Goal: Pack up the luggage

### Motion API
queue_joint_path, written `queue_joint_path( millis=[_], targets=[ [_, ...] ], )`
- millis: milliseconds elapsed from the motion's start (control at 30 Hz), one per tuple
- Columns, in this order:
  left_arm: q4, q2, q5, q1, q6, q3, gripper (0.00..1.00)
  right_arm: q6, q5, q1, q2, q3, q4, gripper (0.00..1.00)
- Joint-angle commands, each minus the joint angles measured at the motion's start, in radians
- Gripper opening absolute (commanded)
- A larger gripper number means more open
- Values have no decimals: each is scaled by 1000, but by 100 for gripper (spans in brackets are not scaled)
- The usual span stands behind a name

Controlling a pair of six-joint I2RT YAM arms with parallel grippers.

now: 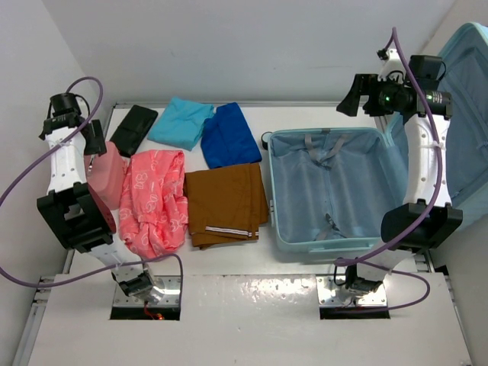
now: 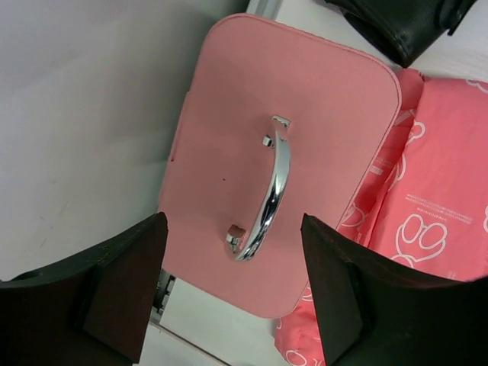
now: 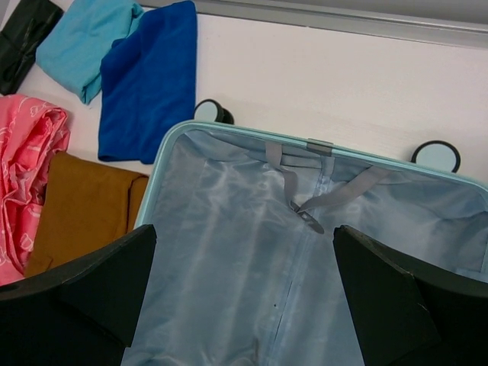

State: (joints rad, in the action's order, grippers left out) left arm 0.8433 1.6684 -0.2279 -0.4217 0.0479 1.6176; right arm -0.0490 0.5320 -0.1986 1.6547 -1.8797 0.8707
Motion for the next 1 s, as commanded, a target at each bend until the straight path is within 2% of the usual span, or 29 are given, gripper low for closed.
queue_joint_path(
  millis=[0,133,233,333,533,633,733,967],
  targets=[
    [-47,2,71,-15,27,-7,76,12,6,5,10,-7,-7,99],
    [-67,36,71,-15,27,-16,74,12,5,4,14,-10,-4,99],
    [-78,62,59,-15,27,-34,66,8,5,5,16,-12,-6,99],
    [-87,88,50,-25,27,-35,50,9,5,4,19,-12,-7,99],
    [-87,100,32,-25,36,-44,38,15,22,5,19,-4,-7,99],
    [-87,87,41,-34,47,-44,28,32,61,10,-2,34,-35,99],
    [-52,54,52,-43,56,-44,28,76,66,28,-38,86,-59,99],
    [-41,-7,114,-101,89,-123,38,106,46,71,-39,96,-50,99]
  ],
)
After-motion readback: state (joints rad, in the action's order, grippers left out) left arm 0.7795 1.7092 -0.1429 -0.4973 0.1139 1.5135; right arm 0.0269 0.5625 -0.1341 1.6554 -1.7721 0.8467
